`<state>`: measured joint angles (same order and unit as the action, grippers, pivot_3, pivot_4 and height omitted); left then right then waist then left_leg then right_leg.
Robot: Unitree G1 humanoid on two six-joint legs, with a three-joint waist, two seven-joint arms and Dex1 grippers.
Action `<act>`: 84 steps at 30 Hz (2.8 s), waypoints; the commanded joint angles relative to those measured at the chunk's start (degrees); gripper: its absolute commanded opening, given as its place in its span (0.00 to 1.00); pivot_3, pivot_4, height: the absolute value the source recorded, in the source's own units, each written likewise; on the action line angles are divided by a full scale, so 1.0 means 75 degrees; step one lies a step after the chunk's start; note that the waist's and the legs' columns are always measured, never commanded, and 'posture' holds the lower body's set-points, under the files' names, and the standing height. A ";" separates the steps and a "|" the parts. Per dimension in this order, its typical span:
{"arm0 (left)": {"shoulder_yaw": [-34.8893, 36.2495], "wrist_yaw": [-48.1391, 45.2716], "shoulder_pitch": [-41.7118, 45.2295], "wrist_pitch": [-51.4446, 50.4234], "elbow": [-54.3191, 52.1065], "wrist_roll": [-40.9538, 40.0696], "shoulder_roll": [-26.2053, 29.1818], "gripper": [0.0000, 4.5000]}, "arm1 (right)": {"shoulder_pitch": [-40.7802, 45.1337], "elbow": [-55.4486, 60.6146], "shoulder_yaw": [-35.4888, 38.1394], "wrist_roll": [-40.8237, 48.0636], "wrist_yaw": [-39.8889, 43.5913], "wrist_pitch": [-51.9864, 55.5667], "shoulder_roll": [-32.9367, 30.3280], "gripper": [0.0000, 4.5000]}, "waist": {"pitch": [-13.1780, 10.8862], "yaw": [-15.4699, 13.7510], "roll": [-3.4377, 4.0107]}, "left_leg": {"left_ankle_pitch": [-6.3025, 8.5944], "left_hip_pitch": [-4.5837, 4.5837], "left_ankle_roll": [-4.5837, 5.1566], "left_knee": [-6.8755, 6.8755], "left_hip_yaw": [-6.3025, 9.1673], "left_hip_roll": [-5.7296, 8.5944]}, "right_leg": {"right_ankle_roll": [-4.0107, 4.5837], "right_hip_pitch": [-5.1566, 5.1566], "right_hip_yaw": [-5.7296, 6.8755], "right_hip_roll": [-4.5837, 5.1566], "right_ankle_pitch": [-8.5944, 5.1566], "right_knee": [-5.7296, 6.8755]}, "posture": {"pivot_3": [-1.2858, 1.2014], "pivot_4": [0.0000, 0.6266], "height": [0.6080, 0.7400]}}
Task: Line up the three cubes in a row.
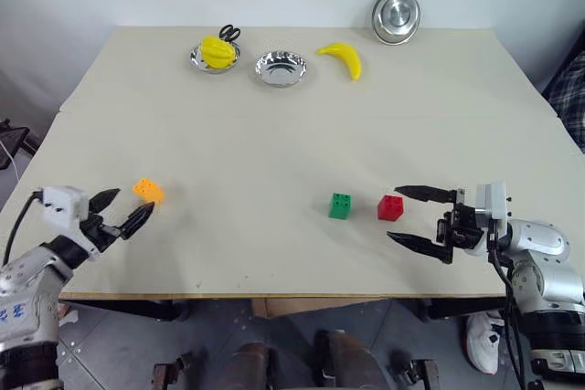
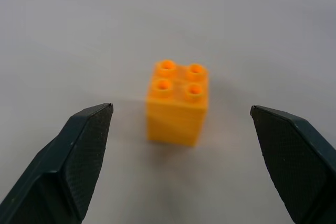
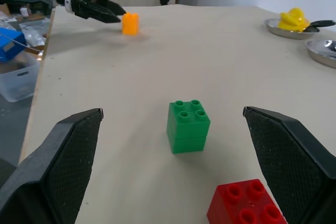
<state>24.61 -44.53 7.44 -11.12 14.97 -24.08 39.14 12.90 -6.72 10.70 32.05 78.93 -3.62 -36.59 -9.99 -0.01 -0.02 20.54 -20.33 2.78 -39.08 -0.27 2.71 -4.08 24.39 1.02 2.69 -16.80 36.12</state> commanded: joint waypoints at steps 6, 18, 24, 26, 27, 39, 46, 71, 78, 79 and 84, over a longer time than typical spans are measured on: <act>-0.0391 -0.0706 0.1021 0.0645 0.1626 0.0479 0.0655 0.86 | -0.0531 0.0772 0.0324 0.0204 -0.0381 0.0035 -0.0041 1.00 | 0.0000 0.0011 0.0000 | -0.0001 -0.0003 -0.0003 0.0000 -0.0003 0.0000 | 0.0000 0.0007 0.0003 0.0000 0.0000 0.0007 | 0.52 0.24 1.00; -0.0761 -0.1798 0.1663 0.1279 0.1596 0.0310 0.0462 0.33 | -0.1470 0.0430 0.0609 0.0311 -0.0158 -0.0886 0.0315 1.00 | 0.0003 -0.0076 -0.0008 | -0.0002 -0.0004 -0.0003 -0.0001 0.0000 0.0000 | 0.0000 0.0006 0.0002 0.0000 0.0000 0.0010 | 0.52 0.24 1.00; -0.2363 -0.3224 0.2813 0.1322 0.0730 0.0587 0.0140 0.33 | -0.2253 0.0812 0.1126 0.0630 -0.0299 -0.0954 0.0308 1.00 | 0.0004 -0.0215 -0.0007 | -0.0002 -0.0007 -0.0001 -0.0007 -0.0003 0.0003 | -0.0006 0.0004 0.0001 0.0002 0.0003 0.0007 | 0.52 0.24 1.00; -0.2993 -0.3730 0.3345 0.1461 0.0921 0.0832 -0.0104 0.33 | -0.2537 0.0809 0.1358 0.0648 -0.0320 -0.1043 0.0294 1.00 | 0.0004 -0.0204 -0.0007 | -0.0003 -0.0007 -0.0002 -0.0009 0.0000 0.0003 | -0.0006 0.0002 0.0002 0.0001 0.0004 0.0008 | 0.52 0.24 1.00; -0.3202 -0.3871 0.3592 0.1549 0.1128 0.0940 -0.0231 0.33 | -0.2635 0.0796 0.1459 0.0660 -0.0319 -0.1074 0.0293 1.00 | 0.0004 -0.0196 -0.0007 | -0.0003 -0.0007 -0.0002 -0.0010 -0.0003 0.0003 | -0.0007 0.0002 0.0002 0.0001 0.0004 0.0007 | 0.52 0.24 1.00; -0.4502 -0.4748 0.6544 0.3691 0.5920 0.2474 -0.2221 0.33 | -0.3647 0.1226 0.2329 0.0945 -0.0469 -0.0889 0.0203 1.00 | 0.0002 -0.0196 -0.0011 | -0.0011 -0.0005 -0.0004 -0.0021 -0.0021 0.0005 | -0.0009 0.0013 -0.0015 -0.0013 0.0004 0.0036 | 0.52 0.24 1.00; -0.4556 -0.4612 0.7112 0.4153 0.6988 0.3022 -0.2667 0.33 | -0.3971 0.1796 0.2450 0.1174 -0.0651 -0.0436 0.0109 1.00 | -0.0001 -0.0184 -0.0016 | -0.0011 -0.0009 -0.0005 -0.0020 -0.0024 0.0004 | -0.0009 0.0022 -0.0021 -0.0013 0.0005 0.0043 | 0.52 0.24 1.00; -0.3891 -0.4953 0.6848 0.4279 0.6708 0.2919 -0.2155 0.95 | -0.3114 0.1126 0.1937 0.0911 -0.0380 -0.0423 0.0026 1.00 | 0.0000 -0.0171 -0.0019 | -0.0014 -0.0007 -0.0007 -0.0026 -0.0021 0.0004 | -0.0009 0.0024 -0.0021 -0.0011 0.0005 0.0054 | 0.52 0.24 1.00; -0.2660 -0.5585 0.4623 0.4066 0.4006 0.1631 -0.0464 0.95 | -0.1983 -0.0475 0.1835 0.0640 0.0624 -0.0560 -0.0721 1.00 | 0.0001 0.0001 -0.0017 | -0.0015 -0.0005 -0.0009 -0.0026 -0.0024 0.0003 | -0.0008 0.0026 -0.0027 -0.0007 0.0004 0.0056 | 0.52 0.24 1.00; -0.2353 -0.5486 0.3997 0.3897 0.3265 0.1341 -0.0188 0.95 | -0.1713 -0.0925 0.1775 0.0519 0.0876 -0.0686 -0.0902 1.00 | 0.0001 0.0077 -0.0014 | -0.0014 -0.0002 -0.0009 -0.0022 -0.0023 0.0003 | -0.0008 0.0026 -0.0027 -0.0008 0.0004 0.0054 | 0.52 0.24 1.00; -0.1270 -0.4337 0.1394 0.2368 0.0333 0.0550 0.0574 0.95 | -0.0394 -0.2807 0.1607 0.0163 0.1481 -0.1128 -0.1325 1.00 | -0.0001 0.0010 -0.0013 | -0.0011 -0.0001 -0.0006 -0.0007 -0.0020 -0.0006 | -0.0003 0.0020 -0.0024 -0.0007 0.0001 0.0047 | 0.52 0.24 1.00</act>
<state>12.82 -79.63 19.31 9.10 23.75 -17.18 42.43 8.92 -25.57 22.46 33.32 87.35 -10.67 -45.56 -9.99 0.07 -0.12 20.45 -20.33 2.74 -39.19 -0.39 2.67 -4.10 24.49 0.87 2.66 -16.79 36.39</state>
